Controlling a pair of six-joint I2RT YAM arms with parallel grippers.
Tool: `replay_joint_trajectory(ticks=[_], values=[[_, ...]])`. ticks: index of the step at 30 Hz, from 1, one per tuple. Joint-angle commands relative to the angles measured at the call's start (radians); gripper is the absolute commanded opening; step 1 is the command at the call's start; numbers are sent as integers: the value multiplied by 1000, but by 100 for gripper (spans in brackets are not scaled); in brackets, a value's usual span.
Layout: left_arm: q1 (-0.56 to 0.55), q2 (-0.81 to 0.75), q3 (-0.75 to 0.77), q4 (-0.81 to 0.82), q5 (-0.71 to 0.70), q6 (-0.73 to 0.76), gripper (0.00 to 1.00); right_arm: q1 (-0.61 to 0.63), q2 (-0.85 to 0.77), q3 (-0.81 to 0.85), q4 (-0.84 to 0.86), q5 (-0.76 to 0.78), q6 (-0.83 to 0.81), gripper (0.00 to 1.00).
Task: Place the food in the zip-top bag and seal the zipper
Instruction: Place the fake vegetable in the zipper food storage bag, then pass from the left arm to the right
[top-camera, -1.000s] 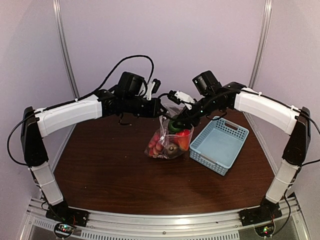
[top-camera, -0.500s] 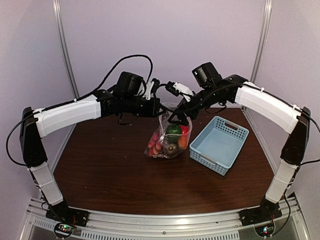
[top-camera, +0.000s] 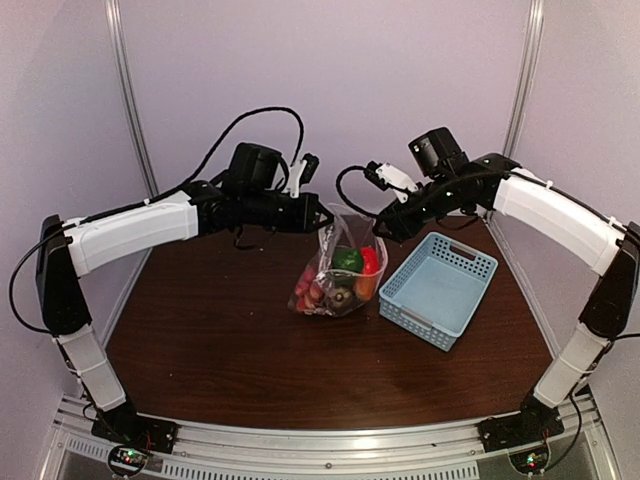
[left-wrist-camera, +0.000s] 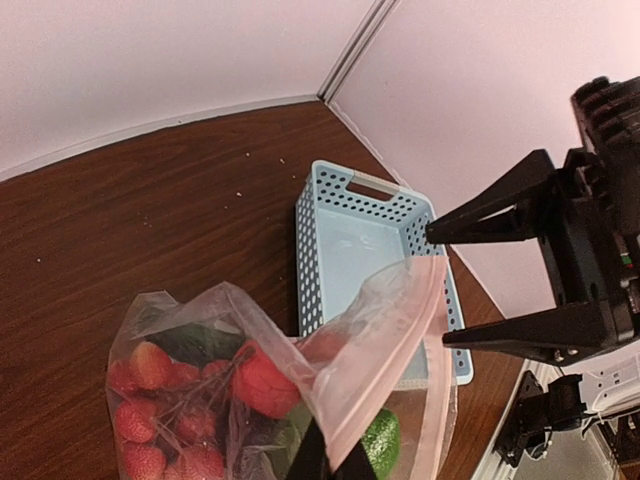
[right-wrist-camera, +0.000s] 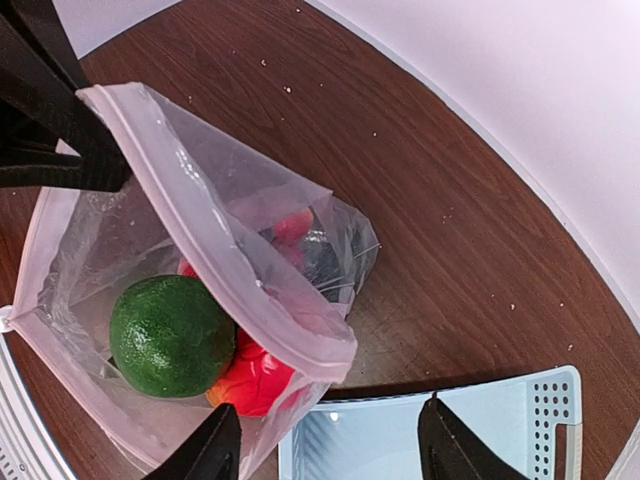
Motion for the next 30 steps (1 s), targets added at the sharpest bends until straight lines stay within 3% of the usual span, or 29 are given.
replay_joint_trajectory(ticks=[1,3,8,9,11,15,17,20,24,26,30], values=[[8,-39,-6,69,23,5,0,0,33,-4,-11,-8,31,59],[7,-39,-9,67,26,2,0,1,53,1,-16,-9,35,52],[7,-48,-2,48,14,2,0,1,94,73,-103,-52,30,5],[7,-50,15,20,8,4,0,0,99,113,-144,-70,24,0],[3,-61,55,-5,29,18,0,-1,81,216,-222,-122,5,0],[7,-45,69,-91,-74,139,0,-6,-33,62,-60,-108,11,0],[11,-16,91,-116,-9,164,0,-9,19,68,-101,-209,8,0],[-3,-39,45,-34,18,158,21,-16,93,108,-157,-379,42,0],[-72,-240,-166,132,-165,226,59,-21,106,122,-131,-441,89,0],[-142,-390,-346,282,-275,303,66,-27,100,136,-134,-443,94,0],[-190,-599,-649,453,-336,297,68,-41,80,117,-122,-456,104,0]])
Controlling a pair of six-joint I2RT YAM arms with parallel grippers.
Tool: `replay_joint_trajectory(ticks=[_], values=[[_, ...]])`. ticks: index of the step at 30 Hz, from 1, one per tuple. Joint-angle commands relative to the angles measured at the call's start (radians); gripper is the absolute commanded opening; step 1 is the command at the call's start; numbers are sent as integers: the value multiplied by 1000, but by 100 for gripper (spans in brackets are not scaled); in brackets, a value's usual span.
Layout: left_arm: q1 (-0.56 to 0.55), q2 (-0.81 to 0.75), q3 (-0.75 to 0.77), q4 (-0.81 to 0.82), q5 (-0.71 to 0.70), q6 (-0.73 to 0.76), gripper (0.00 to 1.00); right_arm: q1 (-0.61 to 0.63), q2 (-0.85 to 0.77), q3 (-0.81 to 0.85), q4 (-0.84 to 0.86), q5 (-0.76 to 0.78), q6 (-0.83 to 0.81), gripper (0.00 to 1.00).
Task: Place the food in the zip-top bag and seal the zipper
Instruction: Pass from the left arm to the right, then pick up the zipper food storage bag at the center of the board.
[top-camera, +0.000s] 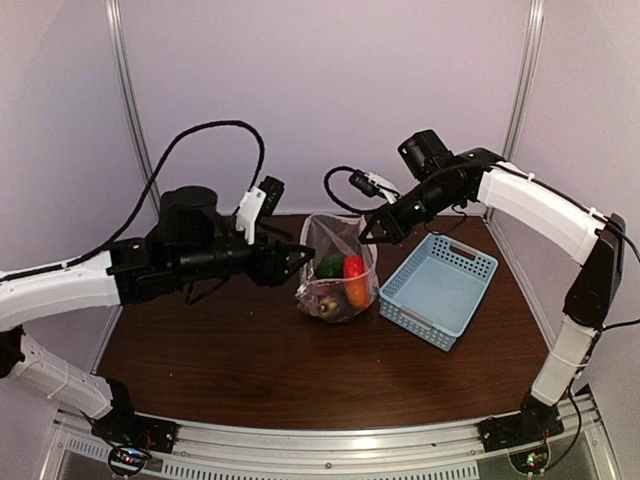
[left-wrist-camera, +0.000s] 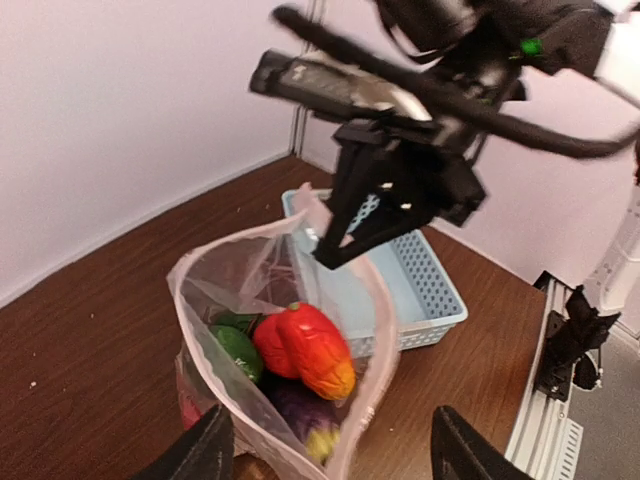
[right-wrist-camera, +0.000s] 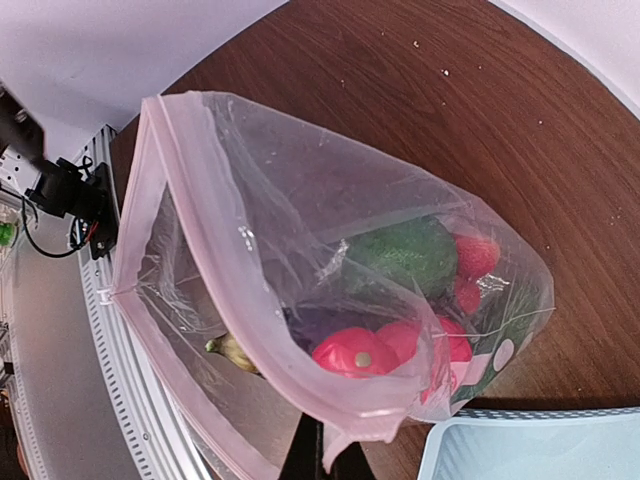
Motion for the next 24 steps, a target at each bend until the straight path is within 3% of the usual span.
replay_joint_trajectory(ticks=[1,8,12,24], values=[[-40,-195,-225,255,-115,45,66,-20,-46,4,10,-63,28,0],[-102,-205,-365,322,-129,69,56,-29,-68,-15,16,-74,36,0],[-105,-166,-376,367,-158,147,44,-32,-68,-24,19,-83,40,0],[-106,-72,-381,412,-93,236,48,-35,-67,-28,23,-83,44,0]])
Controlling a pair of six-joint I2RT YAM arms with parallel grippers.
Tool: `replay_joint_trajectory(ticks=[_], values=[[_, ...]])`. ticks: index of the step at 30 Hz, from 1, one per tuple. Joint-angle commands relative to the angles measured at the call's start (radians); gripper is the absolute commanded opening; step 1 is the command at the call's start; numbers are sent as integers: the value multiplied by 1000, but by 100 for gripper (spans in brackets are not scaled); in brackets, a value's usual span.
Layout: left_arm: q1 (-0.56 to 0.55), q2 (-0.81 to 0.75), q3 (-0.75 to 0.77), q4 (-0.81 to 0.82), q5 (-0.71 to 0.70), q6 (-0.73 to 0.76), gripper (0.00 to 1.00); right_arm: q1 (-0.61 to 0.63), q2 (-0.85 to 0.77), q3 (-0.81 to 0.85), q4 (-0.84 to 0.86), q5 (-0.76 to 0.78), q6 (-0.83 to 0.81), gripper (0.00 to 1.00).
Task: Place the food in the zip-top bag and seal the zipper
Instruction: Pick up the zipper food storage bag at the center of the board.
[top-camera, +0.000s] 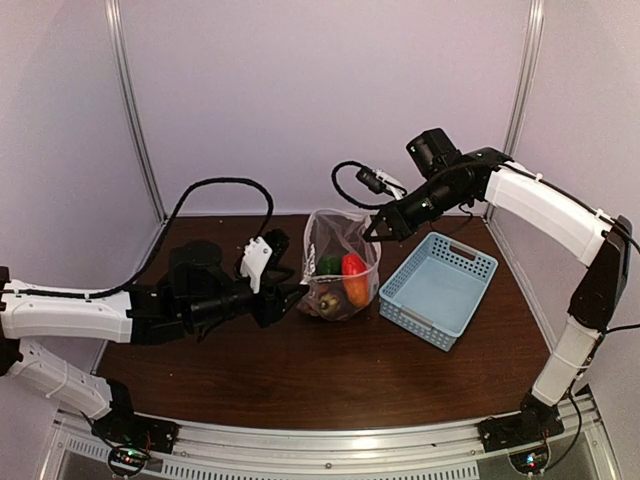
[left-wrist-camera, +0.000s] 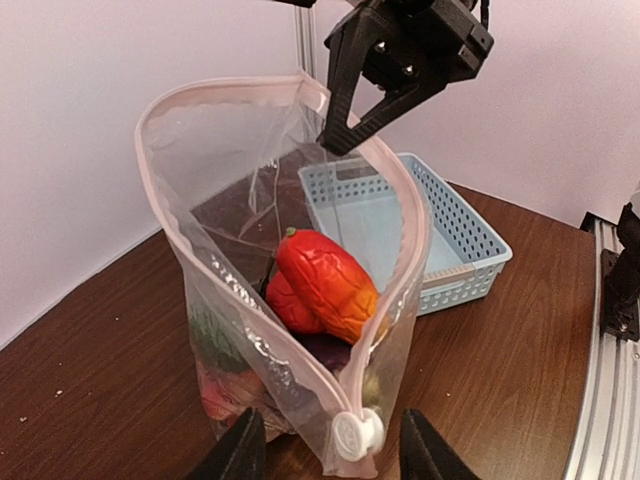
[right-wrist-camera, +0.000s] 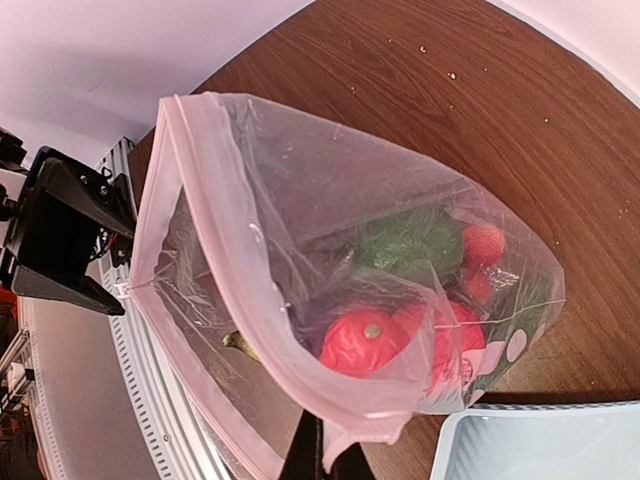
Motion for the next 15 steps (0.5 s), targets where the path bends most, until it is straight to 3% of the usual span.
replay_joint_trajectory(ticks=[1,15], values=[[-1,20,-10,75,49,51,50,-7,-33,-3,18,-19,11,0],[-1,76,-28,130,-66,165,43,-16,-43,-7,14,-3,11,0]])
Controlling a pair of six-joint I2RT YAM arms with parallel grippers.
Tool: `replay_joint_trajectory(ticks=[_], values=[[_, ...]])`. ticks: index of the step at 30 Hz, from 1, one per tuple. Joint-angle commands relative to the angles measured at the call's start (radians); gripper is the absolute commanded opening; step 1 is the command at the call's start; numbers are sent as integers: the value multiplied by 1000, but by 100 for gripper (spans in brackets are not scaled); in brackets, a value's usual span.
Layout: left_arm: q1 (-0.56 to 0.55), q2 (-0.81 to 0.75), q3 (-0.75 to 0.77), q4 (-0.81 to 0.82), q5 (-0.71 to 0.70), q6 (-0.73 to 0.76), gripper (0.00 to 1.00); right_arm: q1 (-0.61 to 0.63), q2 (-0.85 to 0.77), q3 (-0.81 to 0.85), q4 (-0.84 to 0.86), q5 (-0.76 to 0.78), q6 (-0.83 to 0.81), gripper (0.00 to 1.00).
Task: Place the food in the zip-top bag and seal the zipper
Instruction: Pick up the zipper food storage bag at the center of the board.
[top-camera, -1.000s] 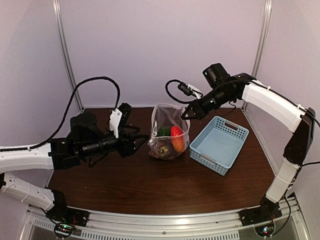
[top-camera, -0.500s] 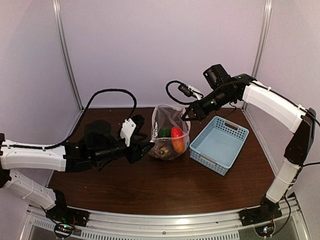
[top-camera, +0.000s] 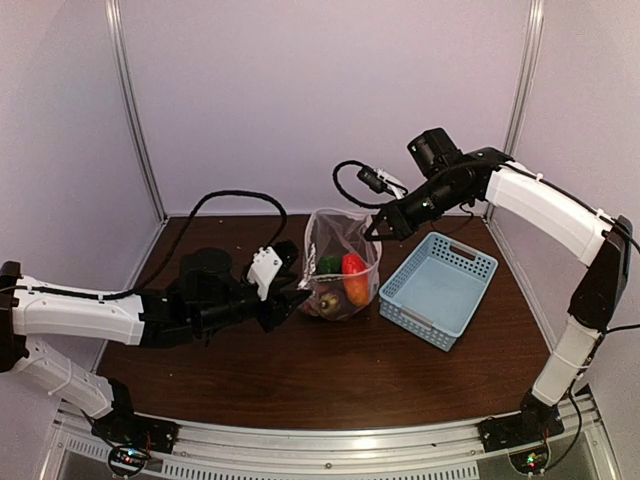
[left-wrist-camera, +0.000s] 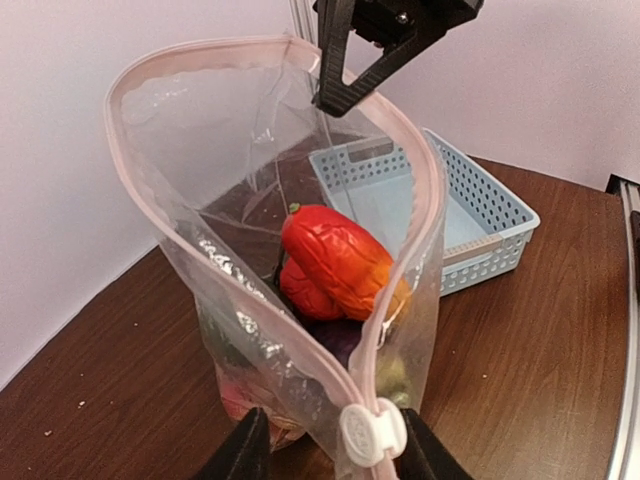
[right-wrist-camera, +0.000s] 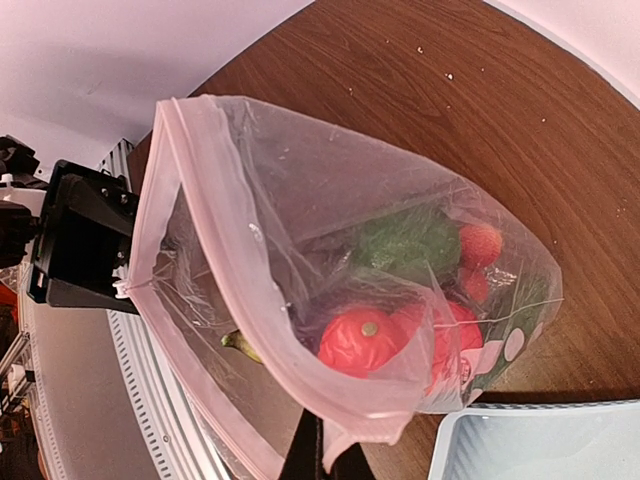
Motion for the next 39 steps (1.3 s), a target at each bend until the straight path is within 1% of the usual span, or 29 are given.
replay_joint_trajectory(ticks=[1,6,11,13,20,22,25,28,29,32,35,37,39], values=[[0,18,-4,71,-41,71,41,-12,-42,-7,13,-1,9,0],[0,30,-6,81,-82,75,26,-14,-42,-5,14,2,10,0],[0,28,-10,109,-106,90,13,-15,-38,-7,16,0,14,0],[0,22,-9,115,-109,93,10,-15,-37,-9,17,-3,14,0],[0,3,-8,104,-97,112,6,-18,-38,-17,25,-9,19,0],[0,5,-10,104,-88,115,0,-19,-36,-17,27,-11,21,0],[0,-3,-1,95,-75,118,0,-18,-33,-13,20,-5,12,0],[-1,-40,50,11,-60,148,0,-25,-46,0,3,4,-16,0],[0,-55,74,-25,-52,156,0,-28,-53,17,-14,3,-46,3],[0,-82,170,-149,-5,176,0,-27,-57,134,-126,4,-234,27],[0,-71,296,-288,42,204,0,-24,-83,218,-209,-39,-387,45],[0,-50,390,-387,70,220,0,-13,-124,224,-210,-60,-450,54],[-1,-28,467,-458,88,234,0,4,-154,231,-200,-64,-494,58]])
